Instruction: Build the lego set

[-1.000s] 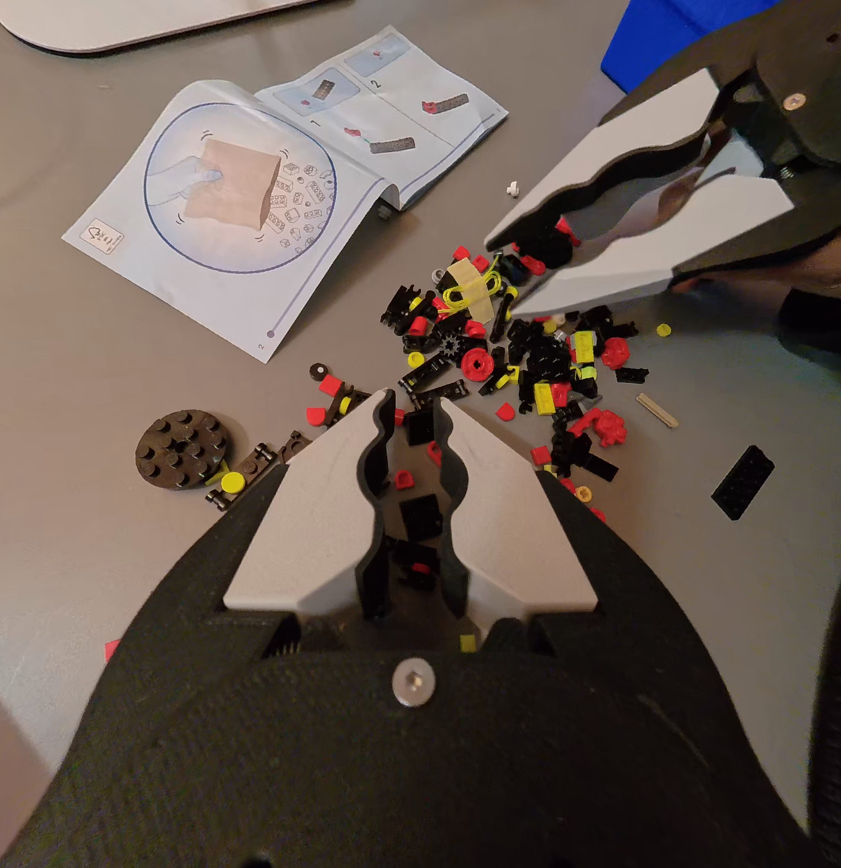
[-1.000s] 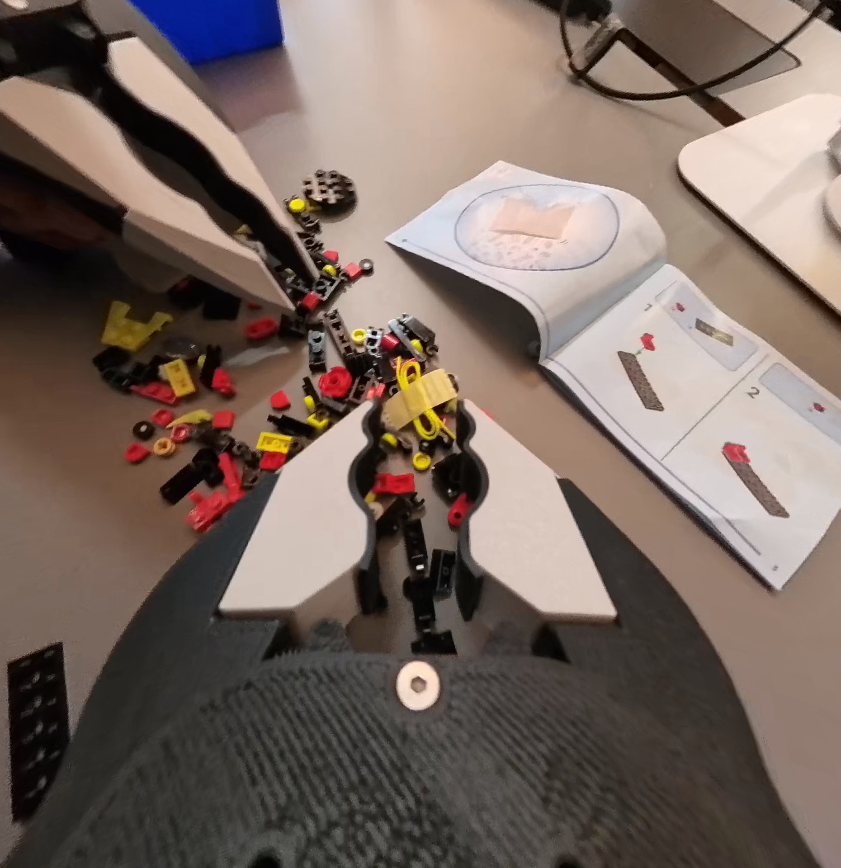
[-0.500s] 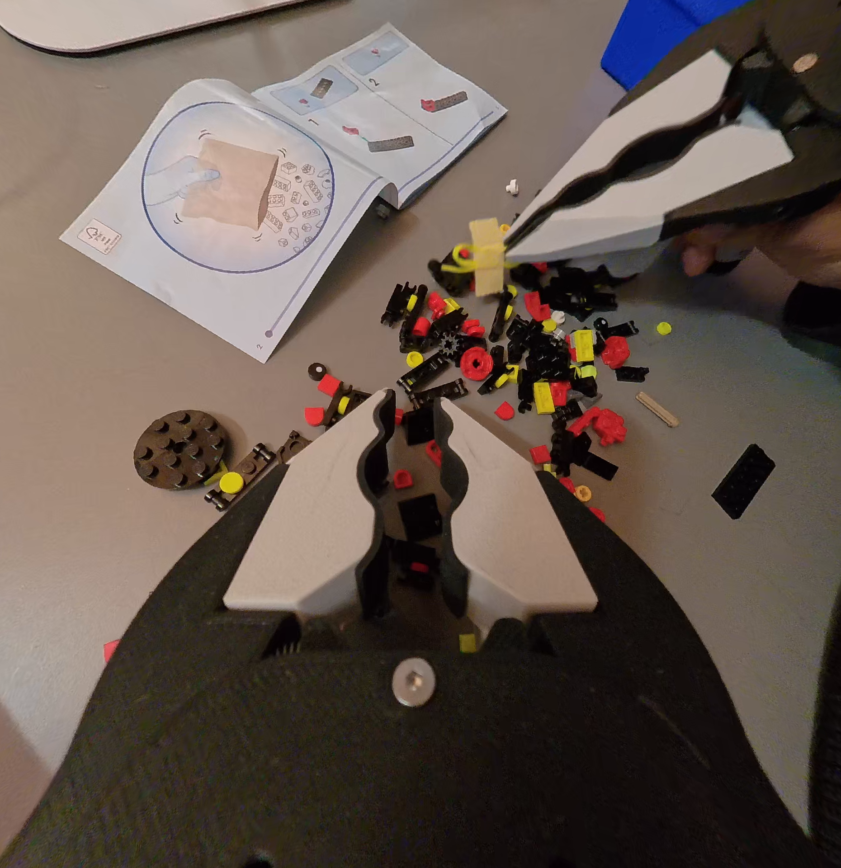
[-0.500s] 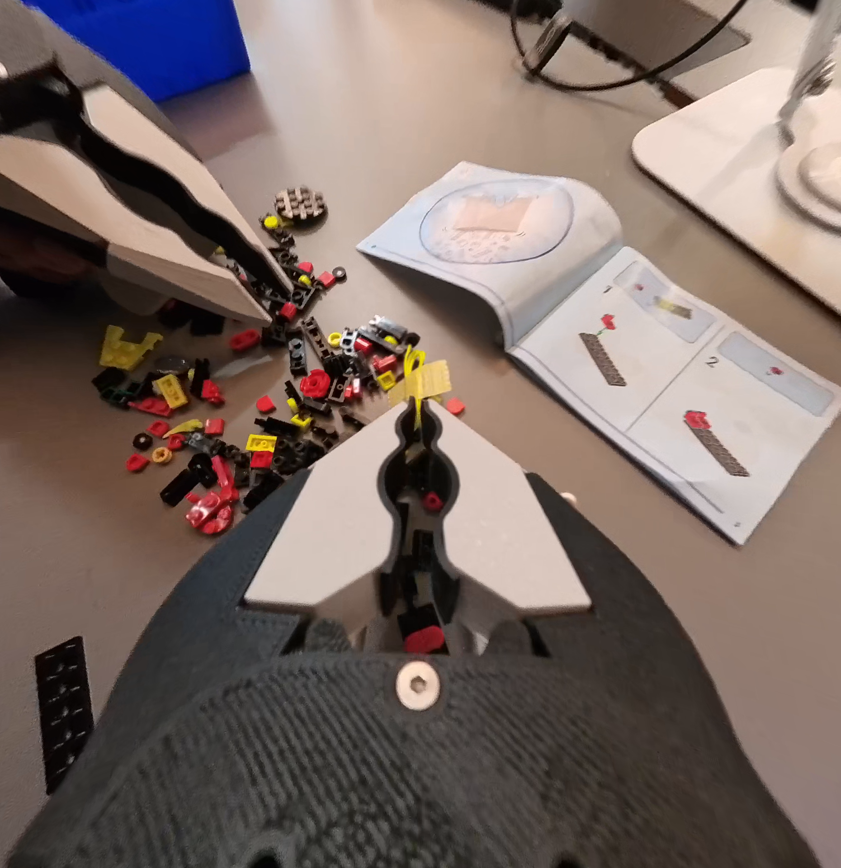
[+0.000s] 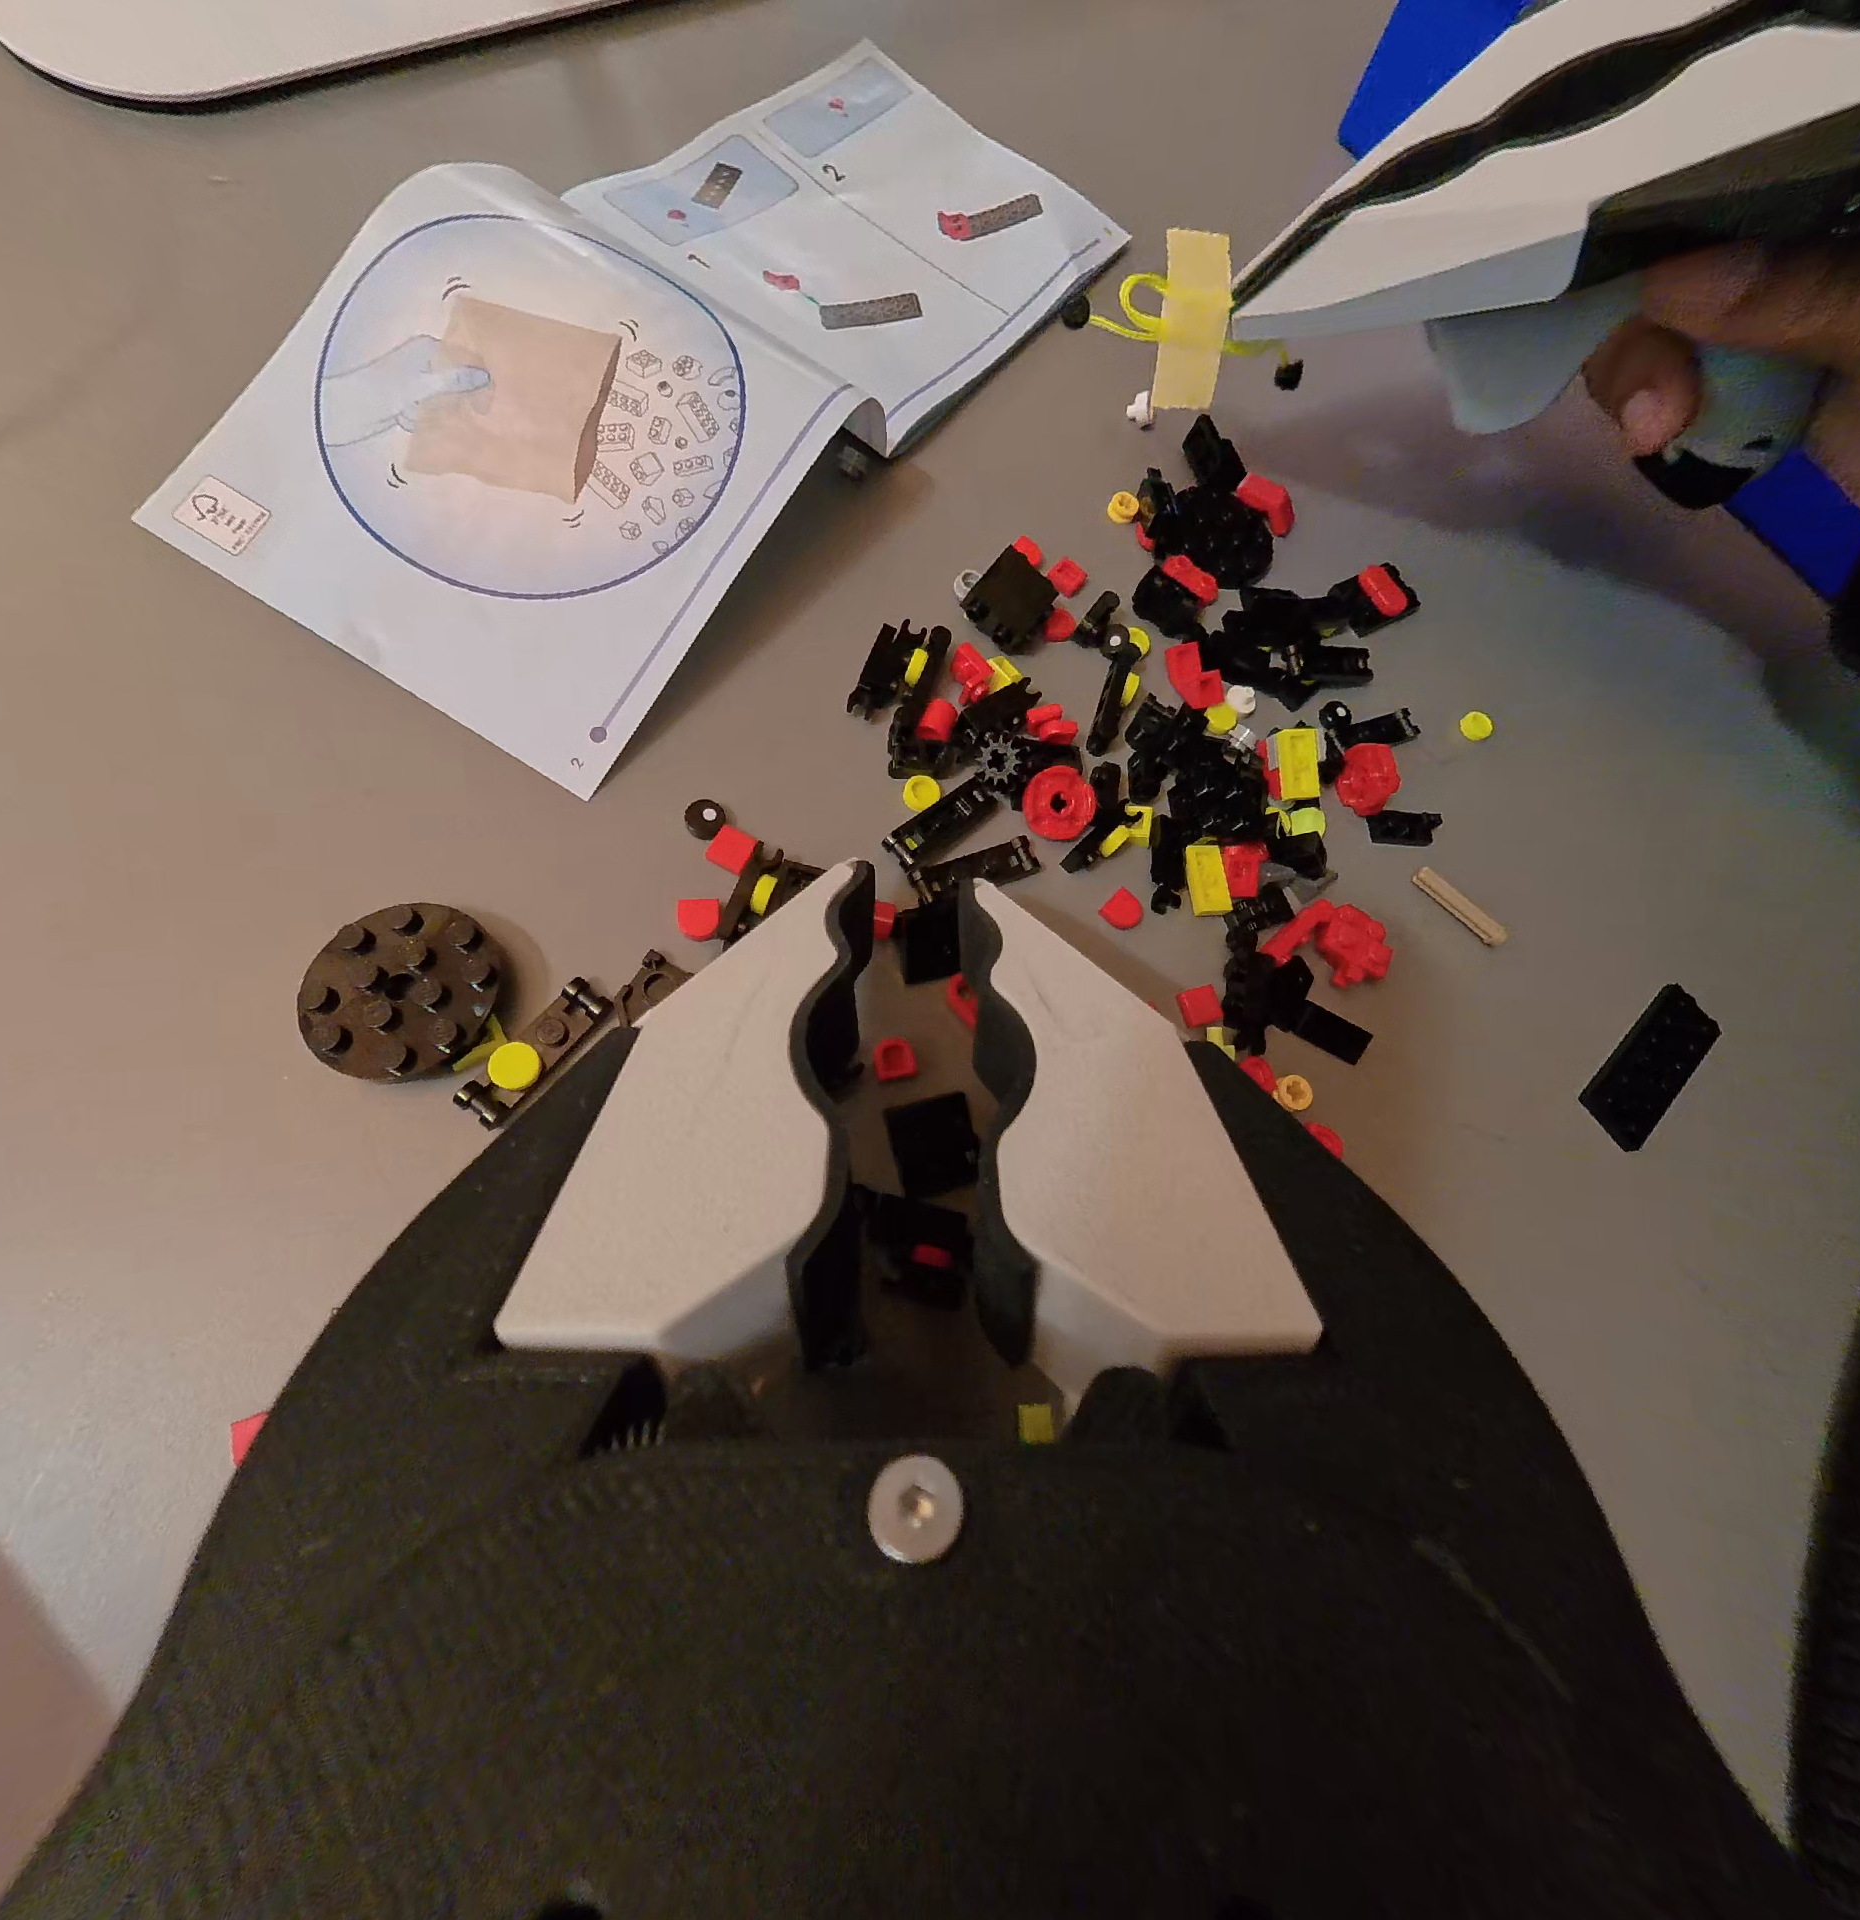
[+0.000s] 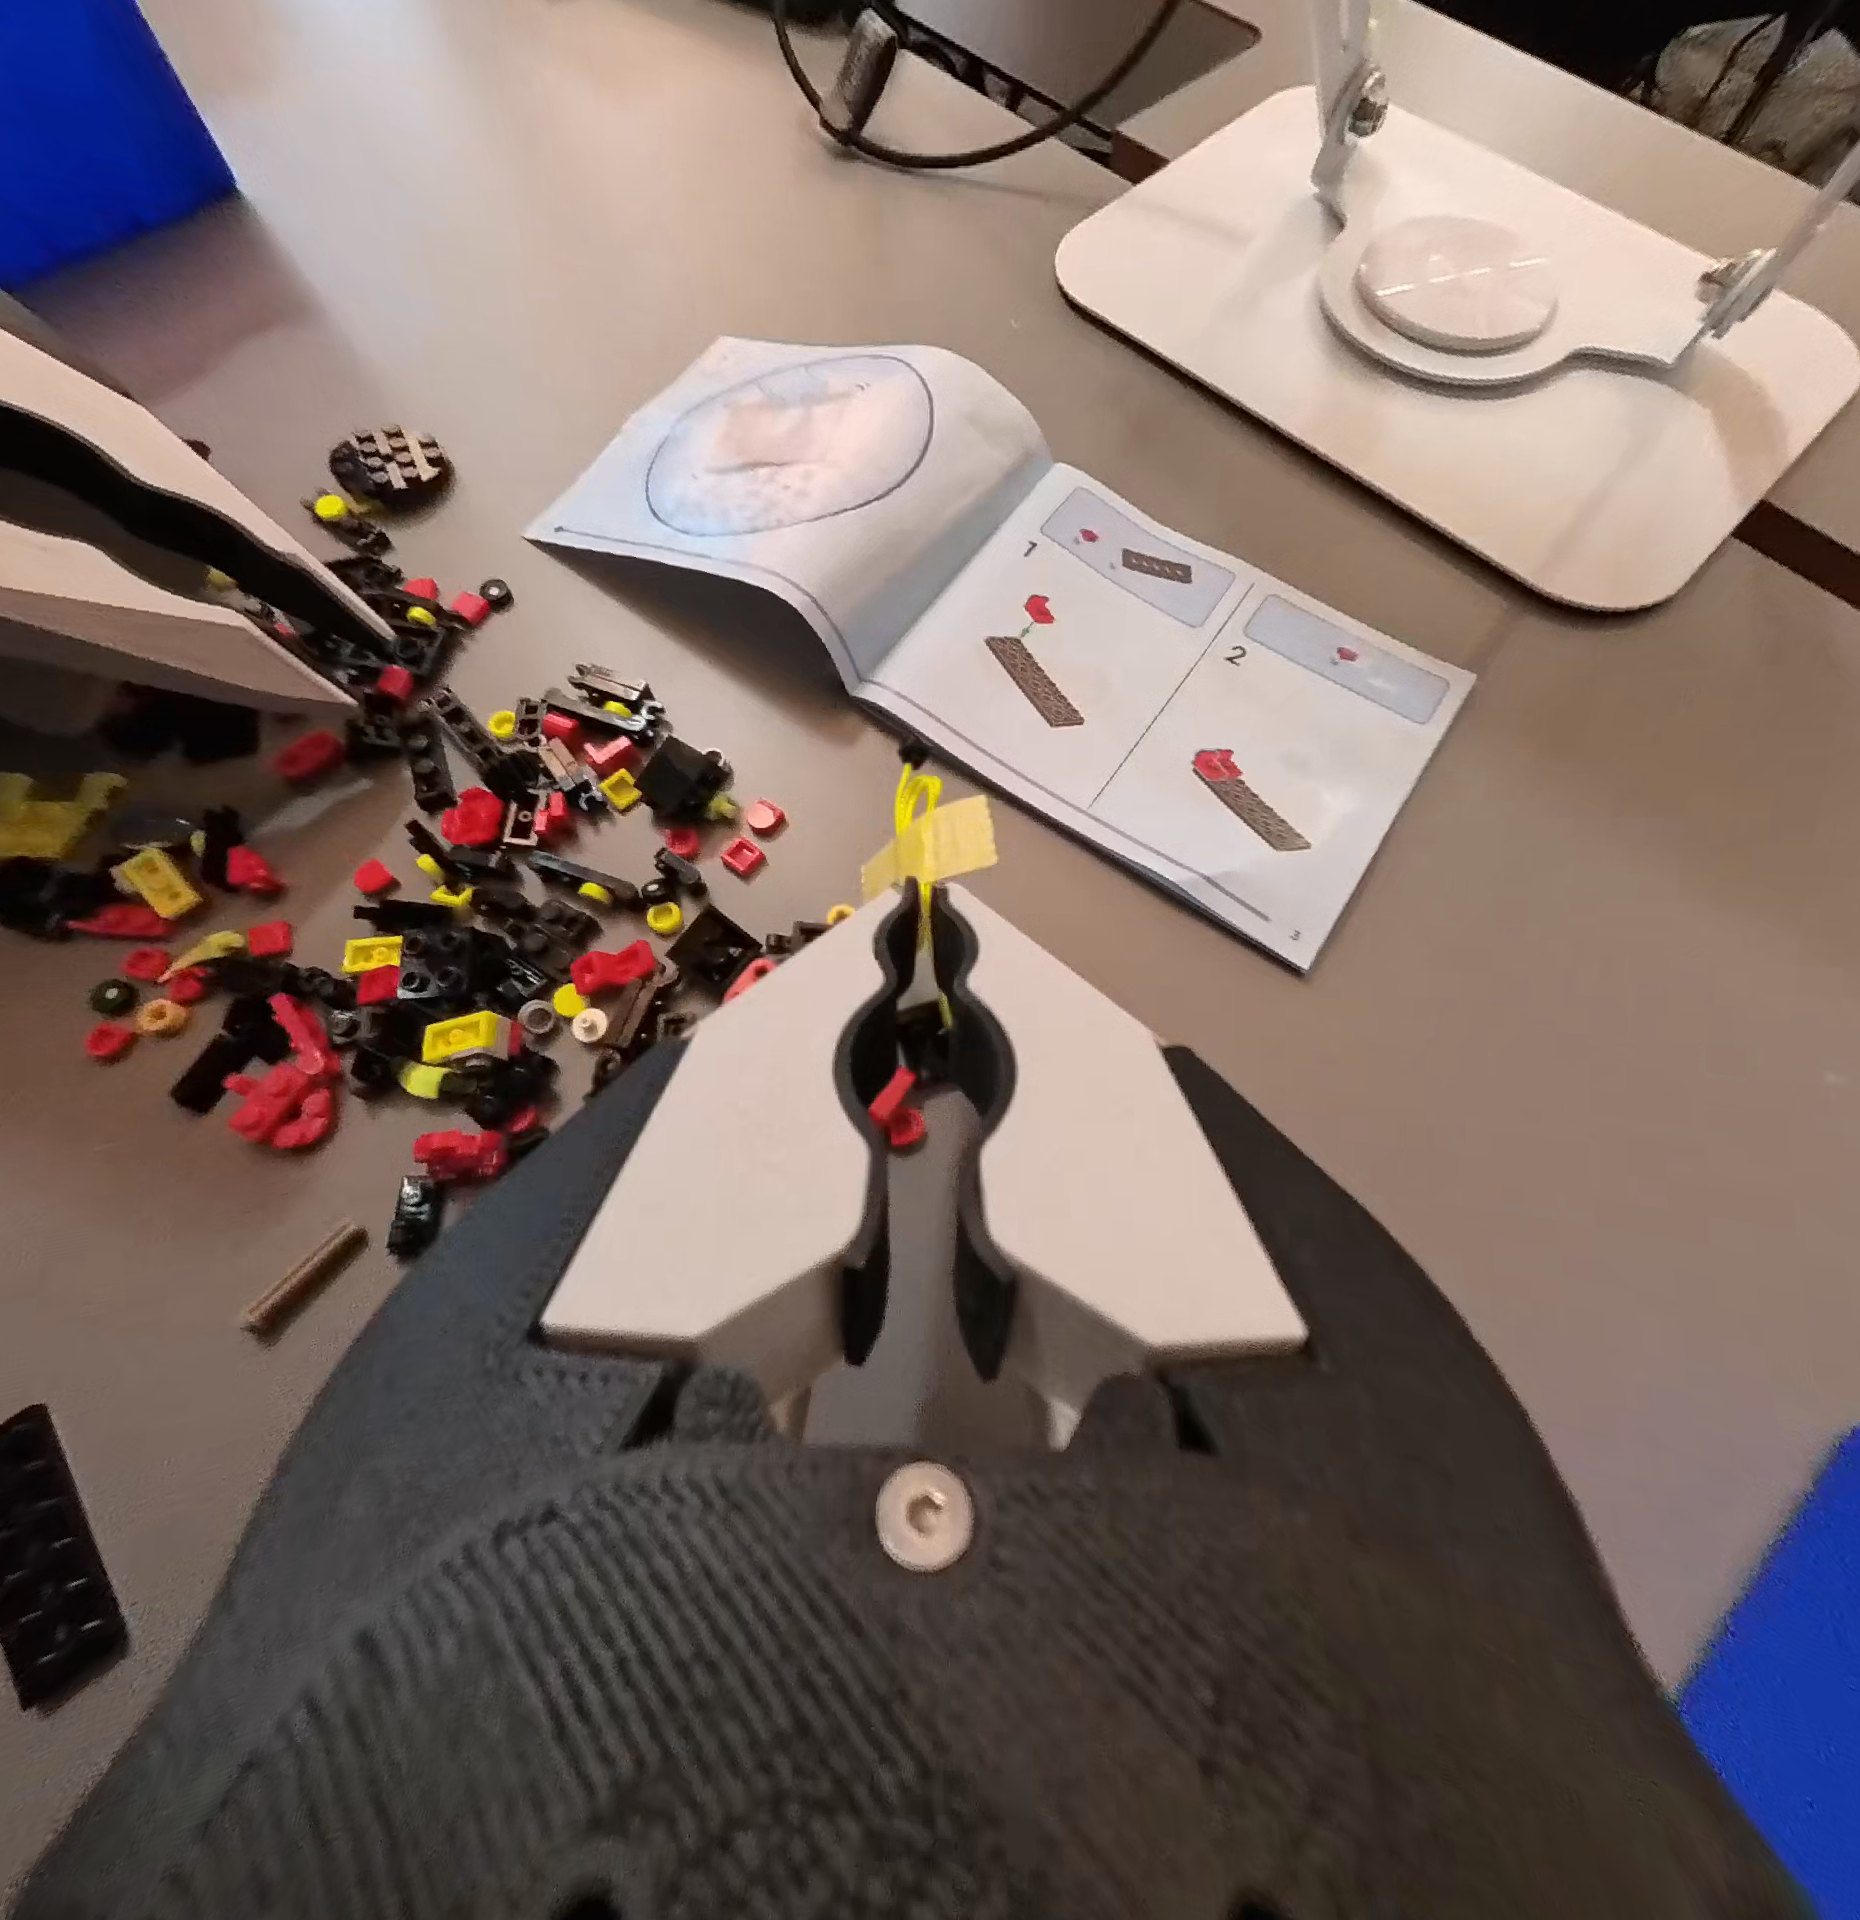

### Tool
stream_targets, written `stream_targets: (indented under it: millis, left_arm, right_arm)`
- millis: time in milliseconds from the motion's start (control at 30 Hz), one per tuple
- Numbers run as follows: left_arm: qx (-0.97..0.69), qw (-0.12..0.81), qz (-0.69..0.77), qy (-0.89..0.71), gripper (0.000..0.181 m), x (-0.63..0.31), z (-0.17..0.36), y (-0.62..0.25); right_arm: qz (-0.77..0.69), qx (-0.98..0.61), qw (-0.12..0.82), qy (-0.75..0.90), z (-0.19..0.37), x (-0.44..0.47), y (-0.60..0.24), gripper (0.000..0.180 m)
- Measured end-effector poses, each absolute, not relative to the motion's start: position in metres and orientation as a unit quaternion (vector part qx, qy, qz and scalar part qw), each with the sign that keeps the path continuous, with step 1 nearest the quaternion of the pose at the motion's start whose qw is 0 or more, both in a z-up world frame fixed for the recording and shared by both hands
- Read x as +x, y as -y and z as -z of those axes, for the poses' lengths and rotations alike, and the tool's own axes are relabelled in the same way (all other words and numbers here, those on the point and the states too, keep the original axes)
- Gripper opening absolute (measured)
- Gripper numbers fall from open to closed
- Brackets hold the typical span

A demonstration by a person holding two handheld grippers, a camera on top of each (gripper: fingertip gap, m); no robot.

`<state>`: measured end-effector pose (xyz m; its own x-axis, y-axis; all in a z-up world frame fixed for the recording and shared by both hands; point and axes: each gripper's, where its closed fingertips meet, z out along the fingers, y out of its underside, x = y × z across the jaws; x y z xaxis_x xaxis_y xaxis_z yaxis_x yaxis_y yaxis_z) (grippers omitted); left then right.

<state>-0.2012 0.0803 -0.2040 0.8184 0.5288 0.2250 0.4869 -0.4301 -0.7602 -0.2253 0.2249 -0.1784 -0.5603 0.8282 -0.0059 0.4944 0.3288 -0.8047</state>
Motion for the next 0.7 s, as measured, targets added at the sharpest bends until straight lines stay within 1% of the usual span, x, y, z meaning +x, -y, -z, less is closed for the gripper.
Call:
stream_targets:
  millis: [167, 433, 567, 700]
  left_arm:
    - [-0.845, 0.442, -0.022, 0.301, 0.013, -0.201, 0.204, -0.08]
    - [-0.845, 0.442, -0.022, 0.3, 0.013, -0.201, 0.204, -0.08]
    - [-0.845, 0.442, -0.021, 0.301, 0.013, -0.201, 0.204, -0.08]
    - [-0.845, 0.442, -0.022, 0.3, 0.013, -0.201, 0.204, -0.08]
  right_arm:
    - [-0.418, -0.416, 0.177, 0.788, 0.185, -0.22, -0.211, 0.0]
    - [-0.403, -0.43, 0.214, 0.779, 0.187, -0.229, -0.223, 0.0]
    - [-0.432, -0.434, 0.192, 0.767, 0.187, -0.232, -0.215, 0.0]
    - [-0.42, -0.428, 0.191, 0.777, 0.194, -0.233, -0.21, 0.0]
